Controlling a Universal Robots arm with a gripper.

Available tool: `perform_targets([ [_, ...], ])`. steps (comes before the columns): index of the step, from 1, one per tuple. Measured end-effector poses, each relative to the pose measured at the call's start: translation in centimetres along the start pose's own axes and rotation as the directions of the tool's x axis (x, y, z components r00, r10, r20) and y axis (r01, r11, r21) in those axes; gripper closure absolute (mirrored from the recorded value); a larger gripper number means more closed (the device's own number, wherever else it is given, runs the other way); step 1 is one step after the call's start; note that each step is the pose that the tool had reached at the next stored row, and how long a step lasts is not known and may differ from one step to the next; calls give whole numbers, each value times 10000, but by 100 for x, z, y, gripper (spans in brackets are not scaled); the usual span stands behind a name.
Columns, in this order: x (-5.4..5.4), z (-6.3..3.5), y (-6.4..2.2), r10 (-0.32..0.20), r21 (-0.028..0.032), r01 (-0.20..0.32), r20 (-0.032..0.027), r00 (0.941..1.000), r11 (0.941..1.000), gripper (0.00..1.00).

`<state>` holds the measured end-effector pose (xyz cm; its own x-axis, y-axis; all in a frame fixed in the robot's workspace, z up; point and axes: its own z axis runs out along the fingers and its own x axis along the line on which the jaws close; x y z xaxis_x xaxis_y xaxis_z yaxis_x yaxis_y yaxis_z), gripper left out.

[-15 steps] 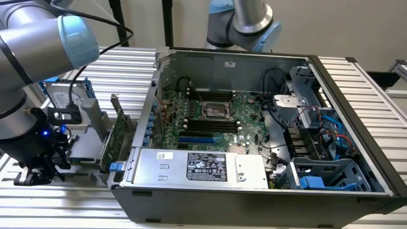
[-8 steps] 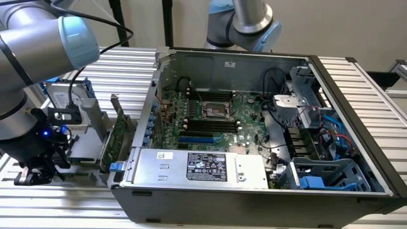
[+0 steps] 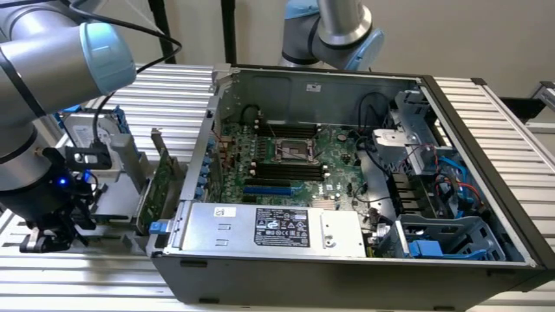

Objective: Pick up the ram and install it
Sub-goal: 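Pick up the ram and move it above insertion slot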

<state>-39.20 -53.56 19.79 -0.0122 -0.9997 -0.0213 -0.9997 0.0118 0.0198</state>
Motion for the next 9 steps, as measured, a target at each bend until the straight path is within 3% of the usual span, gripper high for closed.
perform_targets([
  [9, 0, 4, 0, -100, -2, 100, -2, 9999, 9999, 0],
])
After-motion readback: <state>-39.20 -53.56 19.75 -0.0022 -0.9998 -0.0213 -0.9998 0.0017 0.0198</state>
